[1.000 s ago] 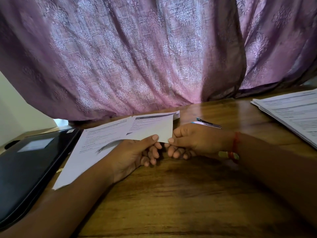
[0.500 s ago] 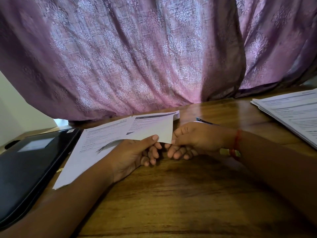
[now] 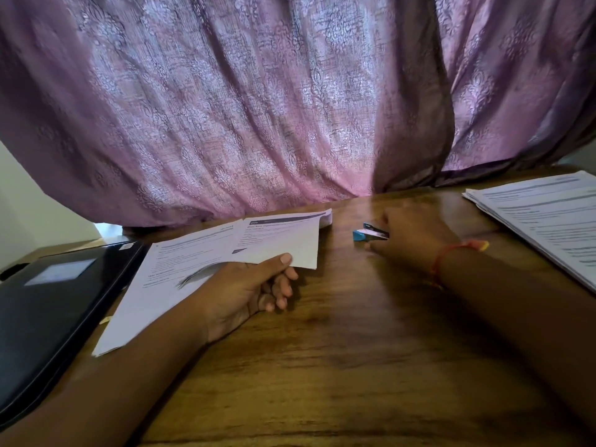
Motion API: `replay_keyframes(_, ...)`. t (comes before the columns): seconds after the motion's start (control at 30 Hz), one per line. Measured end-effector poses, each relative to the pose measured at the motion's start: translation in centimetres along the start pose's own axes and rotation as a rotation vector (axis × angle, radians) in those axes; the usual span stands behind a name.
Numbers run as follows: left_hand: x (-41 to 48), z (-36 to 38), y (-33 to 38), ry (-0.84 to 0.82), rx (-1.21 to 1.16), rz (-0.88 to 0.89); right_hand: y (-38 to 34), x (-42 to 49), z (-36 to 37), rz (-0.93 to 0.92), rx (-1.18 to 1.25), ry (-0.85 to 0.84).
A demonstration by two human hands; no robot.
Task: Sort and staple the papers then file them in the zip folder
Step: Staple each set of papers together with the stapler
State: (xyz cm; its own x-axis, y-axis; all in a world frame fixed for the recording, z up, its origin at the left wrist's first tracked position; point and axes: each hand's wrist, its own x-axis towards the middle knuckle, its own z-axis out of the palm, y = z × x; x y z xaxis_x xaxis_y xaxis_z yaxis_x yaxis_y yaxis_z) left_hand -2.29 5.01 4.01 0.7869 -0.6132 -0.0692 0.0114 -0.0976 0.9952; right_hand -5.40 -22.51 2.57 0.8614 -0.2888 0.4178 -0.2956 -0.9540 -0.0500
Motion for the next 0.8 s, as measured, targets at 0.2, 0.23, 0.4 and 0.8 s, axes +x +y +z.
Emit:
replay_keyframes(0.2,0.0,0.0,0.0,0.003,-0.006,-0.005,0.2,0.2,0.9,0.045,0.153,-0.091)
replay_keyframes(0.23,0.0,0.0,0.0,0.003,-0.008,-0.004,0.2,0.2,0.7,0.040,0.168,-0.099)
replay_keyframes(0.4,0.0,-0.1,0.1,0.007,-0.018,-0.001,-0.3,-0.1,-0.8,0.048,0.380,-0.160)
replay_keyframes(0.8,0.0,0.0,0.2,0.037,-0.058,0.005,-1.3,-2.3,-2.7,-0.080,1.286,-0.884)
